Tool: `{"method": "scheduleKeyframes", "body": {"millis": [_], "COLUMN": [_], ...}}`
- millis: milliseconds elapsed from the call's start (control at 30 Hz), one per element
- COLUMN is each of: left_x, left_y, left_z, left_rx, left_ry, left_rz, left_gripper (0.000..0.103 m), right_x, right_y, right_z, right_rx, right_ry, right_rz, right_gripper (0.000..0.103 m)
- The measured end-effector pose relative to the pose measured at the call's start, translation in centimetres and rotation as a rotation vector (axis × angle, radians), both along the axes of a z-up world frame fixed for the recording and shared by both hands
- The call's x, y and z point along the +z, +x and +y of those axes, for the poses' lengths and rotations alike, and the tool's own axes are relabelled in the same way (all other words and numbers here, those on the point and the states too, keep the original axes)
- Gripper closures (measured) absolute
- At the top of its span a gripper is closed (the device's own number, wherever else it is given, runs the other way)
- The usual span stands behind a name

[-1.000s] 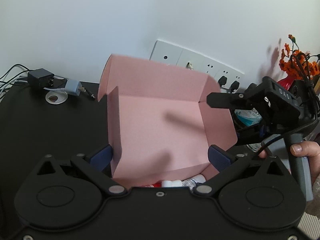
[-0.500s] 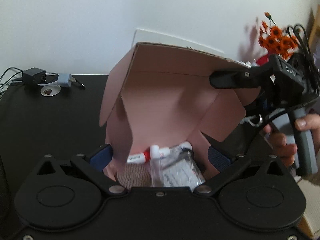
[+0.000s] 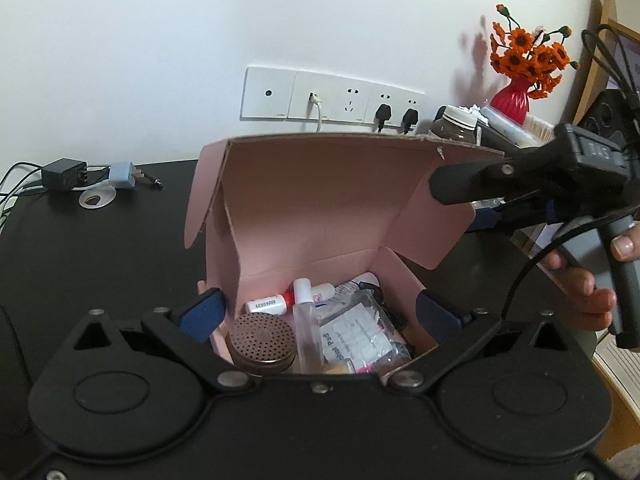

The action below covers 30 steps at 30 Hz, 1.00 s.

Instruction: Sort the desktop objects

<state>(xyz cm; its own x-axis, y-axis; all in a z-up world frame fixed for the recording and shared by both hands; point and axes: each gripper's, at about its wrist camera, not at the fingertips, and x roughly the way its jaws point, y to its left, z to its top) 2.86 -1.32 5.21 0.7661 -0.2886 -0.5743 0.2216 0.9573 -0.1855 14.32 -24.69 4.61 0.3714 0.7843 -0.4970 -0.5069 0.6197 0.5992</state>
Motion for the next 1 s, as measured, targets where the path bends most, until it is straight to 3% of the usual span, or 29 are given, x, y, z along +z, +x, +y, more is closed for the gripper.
{"method": "scheduleKeyframes", "body": {"millis": [433,533,767,1000], "left_x": [0.1,0.0,-1.2,-1.3], "left_y": [-1.3,-1.5,-1.6,-2.5], "left_z": [-0.2,-0.2,-0.5,-1.3], "left_rx": [-0.027,-0.033,-0.075,-0.096], "left_ry": [0.027,0.020,0.018,0.043], "left_rz": [-0.003,0.010,0.053,0.033], "left_gripper": [0.000,0.000,0.000,0.000], "right_x": [1.0,1.5,0.5,0.4], "right_y": [-2.8,-3.3,-4.5,-5.2], "right_z": [0.9,0.5,0.4,0.6], "right_rx": [0.012,-0.007,-0.012,-0.018], "right_ry": [-0.052,-0.025,-0.033,-0.050], "right_rz": [-0.037,-0.035,-0.021,-0.035], "right_gripper": [0.001,0.001,0.001,0.001]}}
